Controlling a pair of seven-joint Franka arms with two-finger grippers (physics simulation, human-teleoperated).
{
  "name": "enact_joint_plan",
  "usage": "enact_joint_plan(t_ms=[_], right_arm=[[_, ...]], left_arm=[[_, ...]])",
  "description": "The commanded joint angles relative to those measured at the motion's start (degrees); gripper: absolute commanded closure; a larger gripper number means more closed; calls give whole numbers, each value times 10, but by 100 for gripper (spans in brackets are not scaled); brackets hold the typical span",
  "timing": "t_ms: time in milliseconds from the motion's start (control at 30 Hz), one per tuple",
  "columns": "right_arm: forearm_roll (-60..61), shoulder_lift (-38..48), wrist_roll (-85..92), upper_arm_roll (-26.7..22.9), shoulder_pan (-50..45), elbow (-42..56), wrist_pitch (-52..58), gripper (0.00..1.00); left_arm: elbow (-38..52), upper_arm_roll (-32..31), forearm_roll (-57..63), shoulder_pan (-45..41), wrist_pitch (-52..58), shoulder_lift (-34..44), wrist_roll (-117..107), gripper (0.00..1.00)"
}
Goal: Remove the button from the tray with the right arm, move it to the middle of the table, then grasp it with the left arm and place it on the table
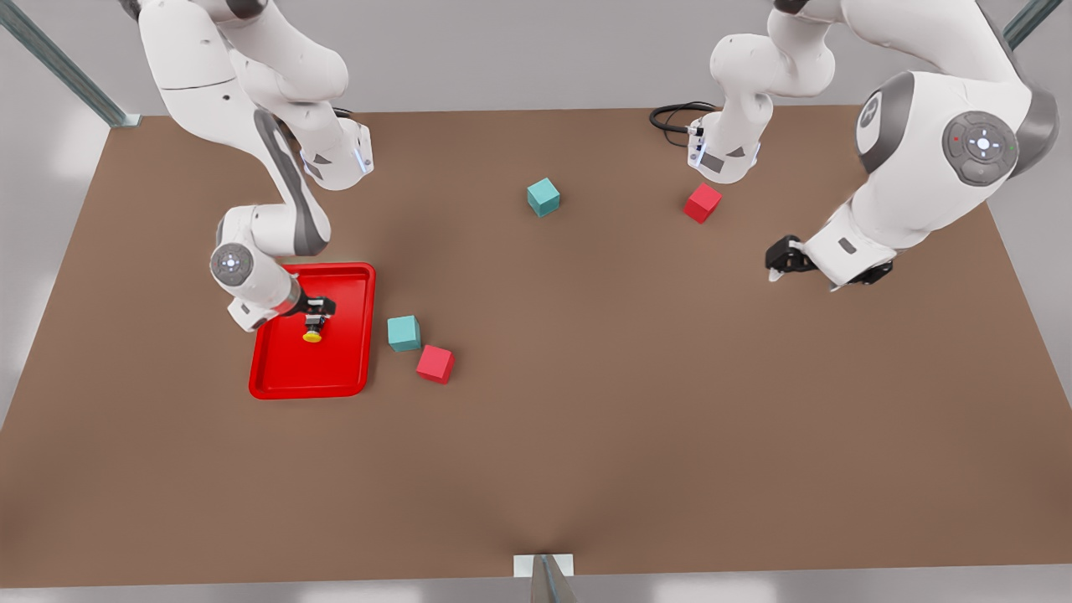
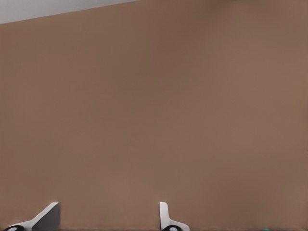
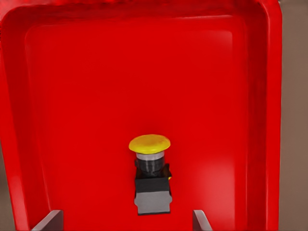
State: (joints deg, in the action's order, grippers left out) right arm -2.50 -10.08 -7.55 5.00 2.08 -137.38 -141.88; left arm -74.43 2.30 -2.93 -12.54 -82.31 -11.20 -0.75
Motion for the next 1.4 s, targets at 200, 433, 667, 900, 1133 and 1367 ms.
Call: enact_joint_plan(t_ms=[200, 433, 667, 900, 1133, 1367], right_arm=[[1, -21, 10, 0, -1, -9, -132, 0], [1, -23, 10, 0, 31, -22, -53, 0], [0, -46, 8, 0, 28, -43, -39, 0], [1, -85, 7, 0, 31, -42, -63, 0], [1, -94, 6, 0, 29, -42, -85, 0], [1, -64, 3, 0, 23, -41, -49, 0]], left_arm=[[2, -1, 16, 2, -11, -2, -2, 0], [-28, -4, 18, 5, -27, 7, -1, 0], [-28, -4, 28, 1, -25, 7, -1, 0], [-28, -4, 28, 3, -26, 5, 1, 0], [-28, -5, 28, 4, -25, 5, 3, 0], [-27, -5, 28, 5, -27, 5, 5, 0]])
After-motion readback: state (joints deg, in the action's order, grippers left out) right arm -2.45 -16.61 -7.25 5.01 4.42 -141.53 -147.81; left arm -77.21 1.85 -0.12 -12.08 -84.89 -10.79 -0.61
